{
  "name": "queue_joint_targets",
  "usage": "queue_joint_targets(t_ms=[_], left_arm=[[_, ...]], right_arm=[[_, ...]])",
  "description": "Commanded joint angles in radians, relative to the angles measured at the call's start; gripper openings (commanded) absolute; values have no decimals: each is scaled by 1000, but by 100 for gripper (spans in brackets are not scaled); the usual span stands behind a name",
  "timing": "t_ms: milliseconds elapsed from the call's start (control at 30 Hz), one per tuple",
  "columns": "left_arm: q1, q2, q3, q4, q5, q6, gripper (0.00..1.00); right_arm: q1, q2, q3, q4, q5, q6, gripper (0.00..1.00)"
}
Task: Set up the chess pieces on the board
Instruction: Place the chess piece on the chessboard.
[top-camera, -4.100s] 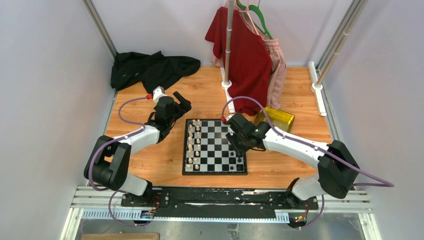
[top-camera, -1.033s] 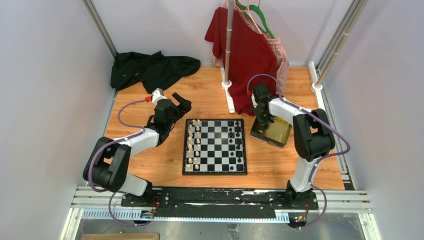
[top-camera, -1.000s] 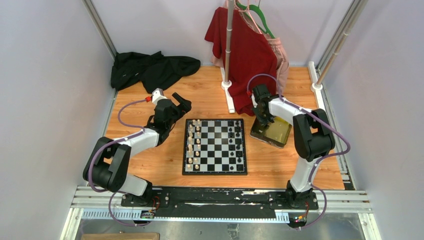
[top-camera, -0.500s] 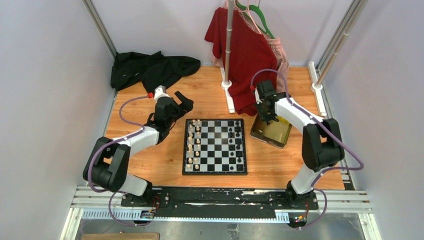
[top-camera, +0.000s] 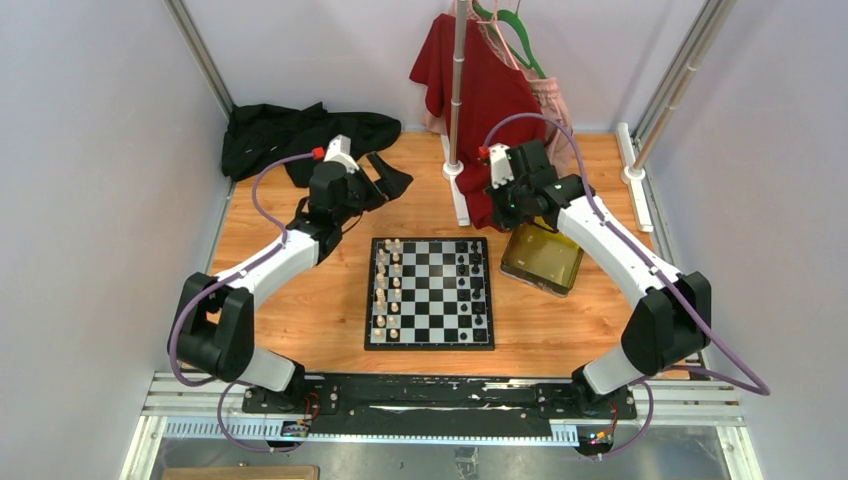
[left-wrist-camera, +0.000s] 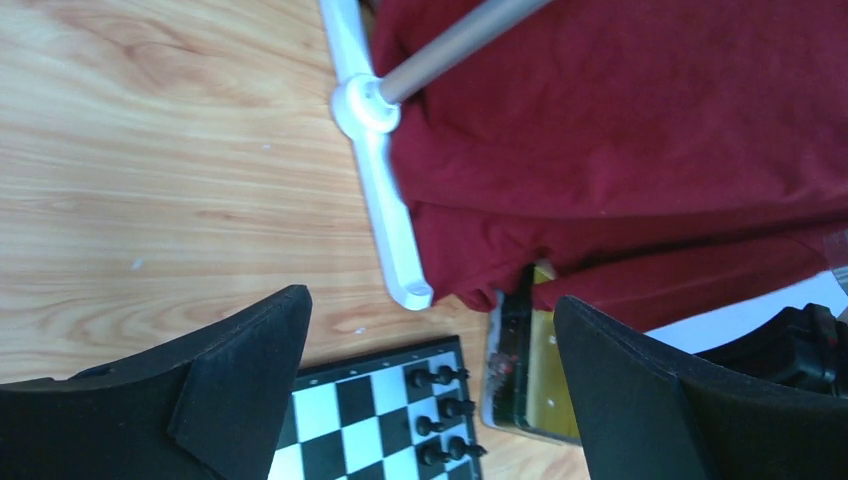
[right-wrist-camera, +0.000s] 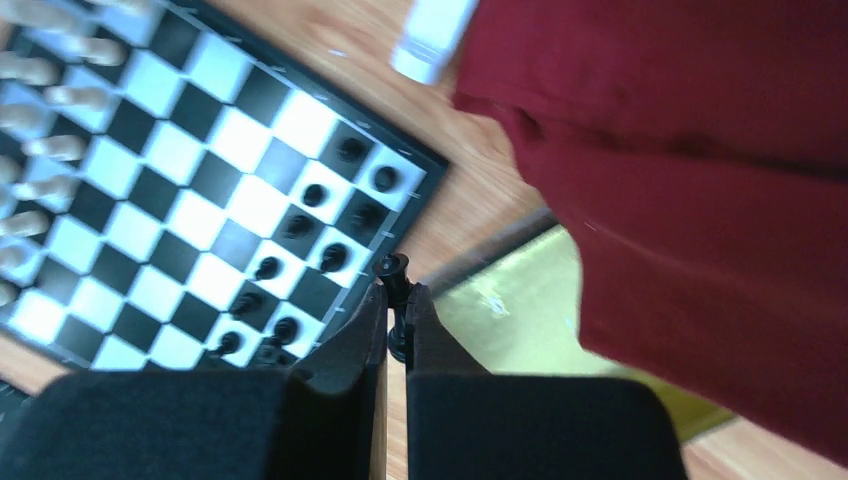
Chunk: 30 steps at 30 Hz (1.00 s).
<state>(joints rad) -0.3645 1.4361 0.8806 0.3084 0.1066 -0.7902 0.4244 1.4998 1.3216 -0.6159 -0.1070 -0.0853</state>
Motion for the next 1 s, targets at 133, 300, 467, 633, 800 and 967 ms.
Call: queue_joint_targets(t_ms=[133, 300, 467, 633, 800, 967], left_arm=[[-29, 57, 67, -17, 188, -90, 97], [-31, 64, 80, -15, 254, -127, 96], [-31, 62, 78, -15, 299, -158, 95], [-31, 66, 67, -16, 362, -181, 89], [-31, 56, 31, -17, 389, -196, 84], [-32, 52, 12, -17, 410, -205, 78]], right_arm=[[154, 61, 140, 27, -193, -24, 0], [196, 118, 184, 76, -273, -21, 0], [215, 165, 218, 118, -316, -21, 0], [216, 207, 251, 151, -333, -24, 0], [218, 231, 263, 191, -352, -18, 0], [219, 231, 244, 235, -349, -15, 0]])
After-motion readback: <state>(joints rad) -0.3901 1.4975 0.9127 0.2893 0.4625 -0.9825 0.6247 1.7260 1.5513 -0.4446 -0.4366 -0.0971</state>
